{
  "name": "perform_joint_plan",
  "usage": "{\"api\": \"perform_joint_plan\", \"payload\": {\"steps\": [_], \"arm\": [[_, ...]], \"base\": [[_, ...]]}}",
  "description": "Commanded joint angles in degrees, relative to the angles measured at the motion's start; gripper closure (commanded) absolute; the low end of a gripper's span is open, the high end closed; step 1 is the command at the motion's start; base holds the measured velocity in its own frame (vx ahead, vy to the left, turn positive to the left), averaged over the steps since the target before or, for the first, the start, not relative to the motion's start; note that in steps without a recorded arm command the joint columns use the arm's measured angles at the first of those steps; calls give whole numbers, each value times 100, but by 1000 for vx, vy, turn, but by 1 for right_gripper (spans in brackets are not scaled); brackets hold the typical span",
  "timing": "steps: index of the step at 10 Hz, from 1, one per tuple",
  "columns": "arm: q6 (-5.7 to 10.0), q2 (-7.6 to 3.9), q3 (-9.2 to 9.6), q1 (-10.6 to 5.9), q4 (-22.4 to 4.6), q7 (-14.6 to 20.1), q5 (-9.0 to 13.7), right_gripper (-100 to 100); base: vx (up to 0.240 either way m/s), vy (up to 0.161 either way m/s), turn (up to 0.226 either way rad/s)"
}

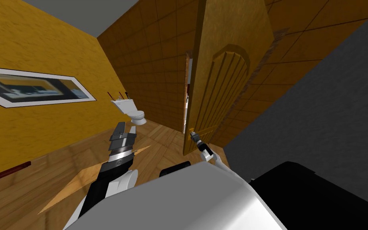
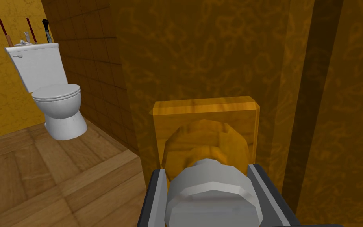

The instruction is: Pull the door open

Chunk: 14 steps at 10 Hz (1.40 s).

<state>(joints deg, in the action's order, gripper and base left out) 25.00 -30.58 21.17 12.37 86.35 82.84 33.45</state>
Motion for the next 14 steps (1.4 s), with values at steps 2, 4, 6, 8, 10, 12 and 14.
{"api": "perform_joint_plan", "payload": {"steps": [2, 4, 6, 8, 10, 12, 14], "arm": [[150, -119, 81, 80, -14, 90, -21, 100], [390, -296, 167, 173, -52, 214, -47, 100], [724, -541, 285, 302, -109, 388, -86, 100], [1061, -833, 426, 455, -178, 595, -131, 100], [1332, -990, 502, 537, -214, 704, -154, 100], [1775, -1319, 661, 707, -292, 934, -204, 100], [2180, -1652, 821, 880, -374, 1165, -255, 100]], "base": [[2, -2, 0], [70, 87, -48], [55, 87, -40], [56, 76, -31], [34, 47, -29], [12, 22, -18], [12, 7, -45]]}}
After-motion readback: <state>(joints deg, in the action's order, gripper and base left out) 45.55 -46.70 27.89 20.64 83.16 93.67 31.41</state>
